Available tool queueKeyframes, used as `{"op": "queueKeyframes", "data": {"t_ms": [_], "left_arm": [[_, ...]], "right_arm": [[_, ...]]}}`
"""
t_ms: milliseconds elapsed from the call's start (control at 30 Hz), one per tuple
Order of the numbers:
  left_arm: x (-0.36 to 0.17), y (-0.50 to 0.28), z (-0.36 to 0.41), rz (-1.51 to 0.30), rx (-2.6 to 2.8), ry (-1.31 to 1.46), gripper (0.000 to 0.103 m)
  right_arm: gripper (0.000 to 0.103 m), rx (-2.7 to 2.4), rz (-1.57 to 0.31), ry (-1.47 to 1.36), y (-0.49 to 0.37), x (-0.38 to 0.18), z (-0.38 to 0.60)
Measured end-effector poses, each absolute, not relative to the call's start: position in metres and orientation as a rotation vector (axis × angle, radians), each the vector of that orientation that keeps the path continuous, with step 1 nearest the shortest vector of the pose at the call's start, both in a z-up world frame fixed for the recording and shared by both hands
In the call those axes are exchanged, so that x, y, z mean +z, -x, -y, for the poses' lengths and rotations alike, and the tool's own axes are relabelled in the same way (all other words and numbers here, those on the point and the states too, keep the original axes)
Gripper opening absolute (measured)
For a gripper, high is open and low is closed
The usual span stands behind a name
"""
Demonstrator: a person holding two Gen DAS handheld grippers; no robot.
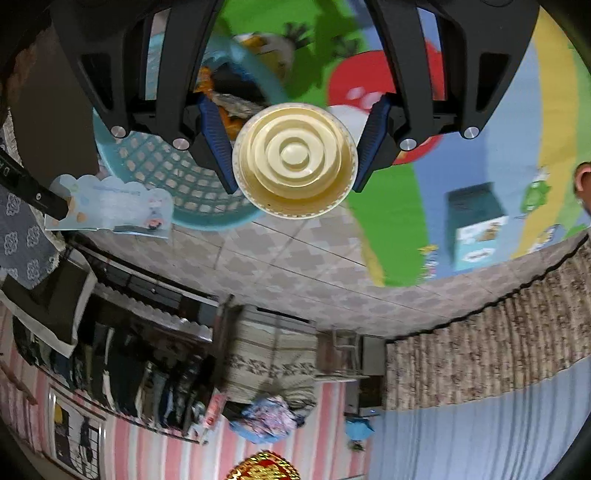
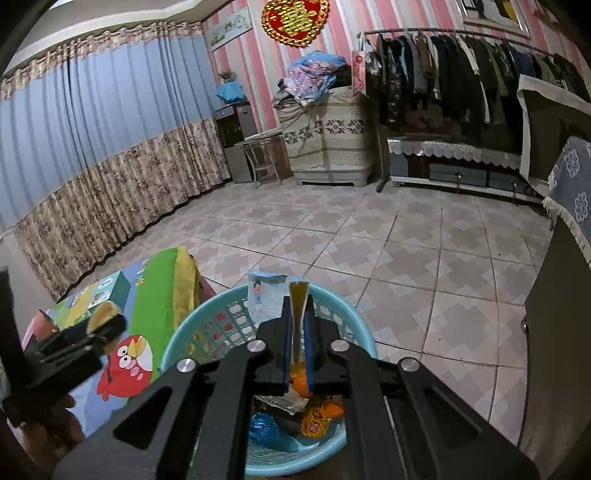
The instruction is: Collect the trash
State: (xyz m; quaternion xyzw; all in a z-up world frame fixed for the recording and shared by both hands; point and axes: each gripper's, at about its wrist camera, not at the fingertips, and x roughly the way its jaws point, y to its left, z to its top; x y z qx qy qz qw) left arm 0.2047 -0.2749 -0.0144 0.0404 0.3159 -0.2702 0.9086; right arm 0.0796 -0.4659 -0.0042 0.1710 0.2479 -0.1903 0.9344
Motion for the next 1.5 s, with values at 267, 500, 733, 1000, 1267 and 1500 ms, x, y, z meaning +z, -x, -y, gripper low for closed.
{"op": "queueKeyframes", "data": {"t_ms": [267,500,733,1000,1267,1500], "left_arm": [[-0.024,-0.209,0.322,-0.648,-0.617,-0.098,0.061],[-0.025,-0.215,0.334,-0.63,-0.57,-0.129,0.079],[-0.006,-0.216,0.302,-0.592,-0.5,-0.116,0.09],[0.015,-0.204,0.25,-0.536,-0.431,-0.102,0.097],[0.018,-0.192,0.216,-0.539,-0.389,-0.086,0.097],[0.018,-0.173,0.187,-0.538,-0.346,-0.098,0.097]], "right_arm": [[0.006,-0.401,-0.543,-0.371,-0.078,-0.018,0.479],[0.006,-0.394,-0.56,-0.359,-0.083,-0.023,0.479],[0.006,-0.371,-0.582,-0.344,-0.094,-0.029,0.471],[0.009,-0.366,-0.604,-0.329,-0.114,-0.036,0.464],[0.075,-0.369,-0.662,-0.279,-0.135,-0.045,0.448],[0.089,-0.376,-0.64,-0.245,-0.13,-0.035,0.435]]}}
